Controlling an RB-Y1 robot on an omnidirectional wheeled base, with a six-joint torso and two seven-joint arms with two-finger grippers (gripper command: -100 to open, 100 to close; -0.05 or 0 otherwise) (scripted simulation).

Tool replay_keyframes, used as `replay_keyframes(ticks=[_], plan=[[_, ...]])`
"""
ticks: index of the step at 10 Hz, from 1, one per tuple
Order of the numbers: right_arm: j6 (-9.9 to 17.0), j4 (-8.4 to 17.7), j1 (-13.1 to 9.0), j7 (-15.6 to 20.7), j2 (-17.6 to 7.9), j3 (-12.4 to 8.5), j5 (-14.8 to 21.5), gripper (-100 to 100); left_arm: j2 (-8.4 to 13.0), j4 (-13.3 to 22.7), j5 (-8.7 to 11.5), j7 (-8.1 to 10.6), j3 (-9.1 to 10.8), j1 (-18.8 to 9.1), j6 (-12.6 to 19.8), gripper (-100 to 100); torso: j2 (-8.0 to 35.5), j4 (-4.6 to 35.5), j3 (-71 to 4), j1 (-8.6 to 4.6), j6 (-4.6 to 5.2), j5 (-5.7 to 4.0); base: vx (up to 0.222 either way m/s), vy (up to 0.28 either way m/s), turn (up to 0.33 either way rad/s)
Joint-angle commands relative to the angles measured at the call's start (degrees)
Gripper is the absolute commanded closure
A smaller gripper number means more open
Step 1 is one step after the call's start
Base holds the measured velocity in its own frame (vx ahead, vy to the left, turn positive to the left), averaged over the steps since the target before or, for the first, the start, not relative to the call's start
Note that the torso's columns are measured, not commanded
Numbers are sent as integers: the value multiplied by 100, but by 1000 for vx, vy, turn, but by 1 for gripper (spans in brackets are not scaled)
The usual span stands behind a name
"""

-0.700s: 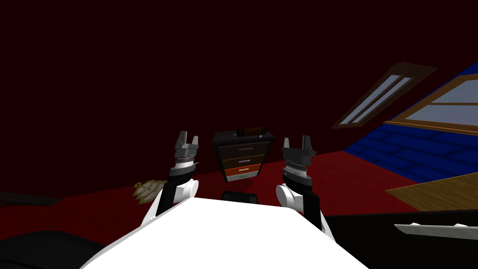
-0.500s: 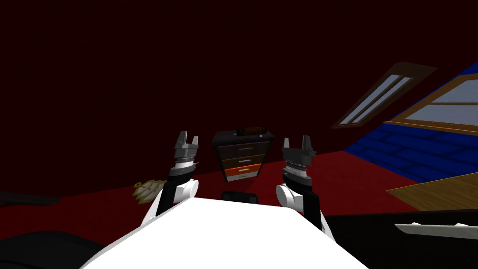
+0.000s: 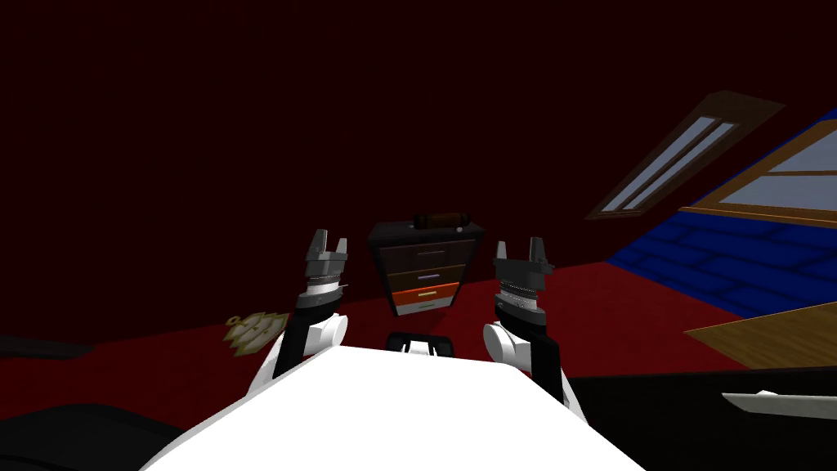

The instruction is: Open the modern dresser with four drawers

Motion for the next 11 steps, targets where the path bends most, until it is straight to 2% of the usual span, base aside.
replay_keyframes(ticks=[1, 2, 3, 4, 6, 7, 9, 10, 11], plan=[[0, 0, 0, 0, 0, 0, 0, 0, 0, 0, 0, 0, 0, 0, 0, 0, 423, 423, -846, 0, 0, 0, 0, 0, 0], [0, 0, 0, 0, 0, 0, 0, 0, 0, 0, 0, 0, 0, 0, 0, 0, 846, 846, -1691, 0, 0, 0, 0, 0, 0], [-23, 46, -6, 121, -229, -14, 29, -100, 0, 0, 0, 0, 0, 0, 0, 0, 1269, 1269, -2538, 0, 0, 0, 15, 2, -7], [-48, 93, -11, 247, -380, -29, 60, -100, 0, 2, 0, 0, 0, 1, 0, 0, 1459, 1457, -2934, 0, 0, 0, 28, 5, -10], [-123, 231, -27, 588, -647, -76, 150, -100, 0, 3, 0, 0, 0, 1, 1, 0, 1522, 1528, -3075, 3, 0, 1, 39, 12, -10], [-123, 231, -27, 621, -647, -76, 150, -100, 0, 3, 0, 0, 0, 1, 0, 0, 1528, 1533, -3079, 2, 0, 1, 34, 9, -3], [-231, 426, -47, 1010, -854, -143, 277, -100, 0, 3, 0, 0, 0, 1, 1, 0, 1537, 1538, -3074, 1, 0, 0, 44, 12, -9], [-231, 426, -47, 1148, -854, -143, 277, -100, 0, 3, 0, 0, 0, 1, 1, 0, 1535, 1537, -3076, -1, 0, 0, 34, 9, -3], [-296, 544, -59, 1323, -940, -185, 353, -100, 0, 3, 0, 0, 0, 1, 1, 0, 1539, 1538, -3074, 0, 0, 0, 41, 13, -5]])
